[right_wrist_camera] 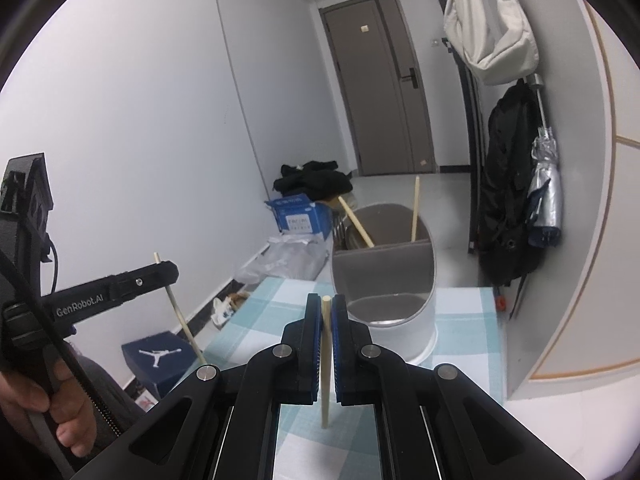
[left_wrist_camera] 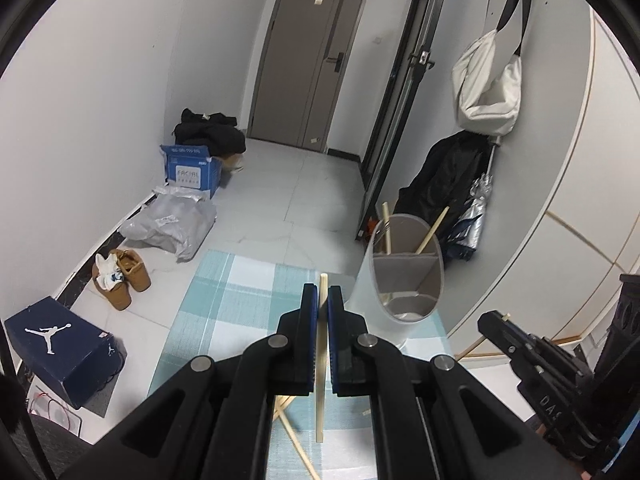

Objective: Organize utensils
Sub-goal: 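Carry both chopsticks upright to the white holder and lower them in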

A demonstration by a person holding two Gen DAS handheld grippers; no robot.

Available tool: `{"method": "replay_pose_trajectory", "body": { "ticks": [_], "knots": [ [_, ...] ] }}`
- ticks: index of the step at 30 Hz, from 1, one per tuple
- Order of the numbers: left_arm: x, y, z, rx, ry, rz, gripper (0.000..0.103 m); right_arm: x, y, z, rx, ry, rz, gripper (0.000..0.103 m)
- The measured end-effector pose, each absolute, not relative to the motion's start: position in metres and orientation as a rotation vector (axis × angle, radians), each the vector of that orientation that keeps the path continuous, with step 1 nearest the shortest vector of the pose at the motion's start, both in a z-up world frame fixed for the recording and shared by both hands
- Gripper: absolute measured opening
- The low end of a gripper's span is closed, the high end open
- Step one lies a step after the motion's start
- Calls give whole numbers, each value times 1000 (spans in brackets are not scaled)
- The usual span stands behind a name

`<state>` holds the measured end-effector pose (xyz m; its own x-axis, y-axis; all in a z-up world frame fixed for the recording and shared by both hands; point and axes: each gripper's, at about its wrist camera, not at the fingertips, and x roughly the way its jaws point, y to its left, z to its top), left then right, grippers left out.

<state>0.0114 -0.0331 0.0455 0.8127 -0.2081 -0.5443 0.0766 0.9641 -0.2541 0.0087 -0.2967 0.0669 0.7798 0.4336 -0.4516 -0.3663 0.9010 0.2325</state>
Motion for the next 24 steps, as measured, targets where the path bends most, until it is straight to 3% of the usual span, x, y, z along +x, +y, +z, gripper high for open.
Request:
{"method": "replay_pose_trajectory", "body": {
  "ticks": [24],
  "knots": [
    [46,-55,113,-294,521,-249,1,30,-329,152,150,394,455,4]
  ]
}}
